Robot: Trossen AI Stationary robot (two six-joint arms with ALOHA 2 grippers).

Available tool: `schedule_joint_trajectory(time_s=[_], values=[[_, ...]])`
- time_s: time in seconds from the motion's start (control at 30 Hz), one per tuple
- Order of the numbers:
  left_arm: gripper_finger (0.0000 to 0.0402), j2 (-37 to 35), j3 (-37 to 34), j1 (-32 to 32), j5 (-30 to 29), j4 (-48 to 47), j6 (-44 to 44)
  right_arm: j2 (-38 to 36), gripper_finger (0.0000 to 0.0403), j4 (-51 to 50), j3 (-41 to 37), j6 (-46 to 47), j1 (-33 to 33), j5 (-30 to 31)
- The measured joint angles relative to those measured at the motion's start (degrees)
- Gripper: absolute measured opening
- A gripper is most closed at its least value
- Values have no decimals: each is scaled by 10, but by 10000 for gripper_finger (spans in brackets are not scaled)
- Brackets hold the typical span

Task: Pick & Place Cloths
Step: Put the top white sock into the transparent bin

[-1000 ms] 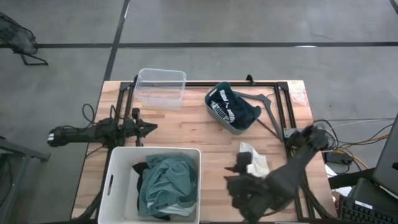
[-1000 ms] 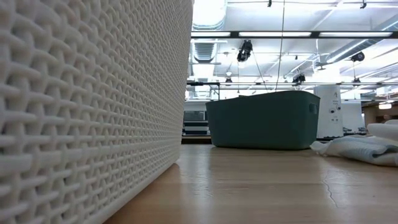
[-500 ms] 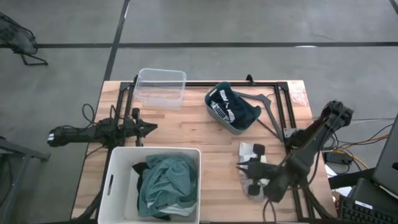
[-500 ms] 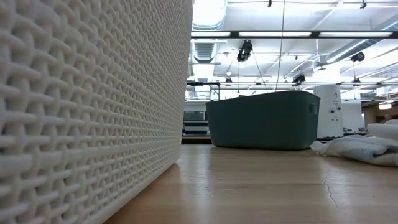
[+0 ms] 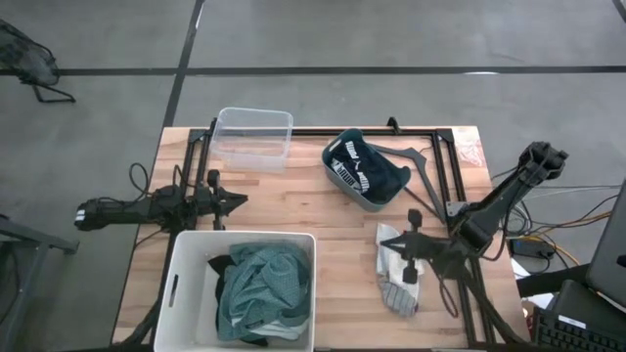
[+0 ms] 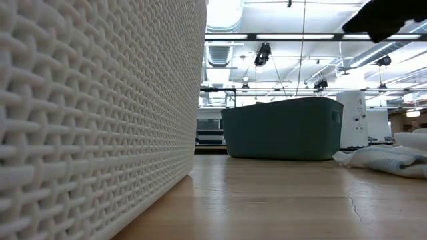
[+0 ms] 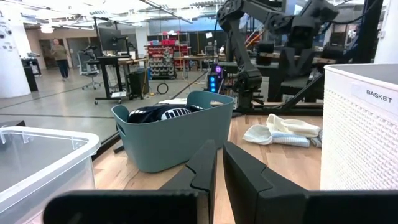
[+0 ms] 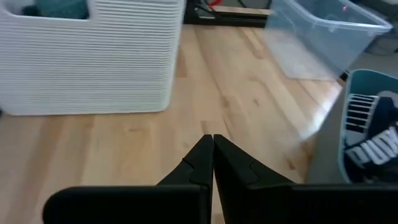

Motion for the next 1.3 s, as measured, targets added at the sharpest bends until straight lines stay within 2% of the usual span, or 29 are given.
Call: schedule_joint_trajectory(time_s=[0.1,0.3,0.47,0.7,0.93,1.0,1.13,1.3], values=[[35,0,0,0,0,0,0,-25,8,4,-23,-18,-8,-4],[35,0,0,0,0,0,0,-75,8,80,-87,-52,-21,-88],[35,0,0,0,0,0,0,-110,8,125,-125,-132,-28,-93],[35,0,0,0,0,0,0,-146,8,183,-153,-151,-59,-124],[35,0,0,0,0,0,0,-156,8,347,-213,-188,-122,-278],[35,0,0,0,0,0,0,-155,8,377,-229,-197,-148,-299],[35,0,0,0,0,0,0,-155,8,384,-252,-195,-212,-338],[35,0,0,0,0,0,0,-155,8,384,-257,-194,-298,-436]])
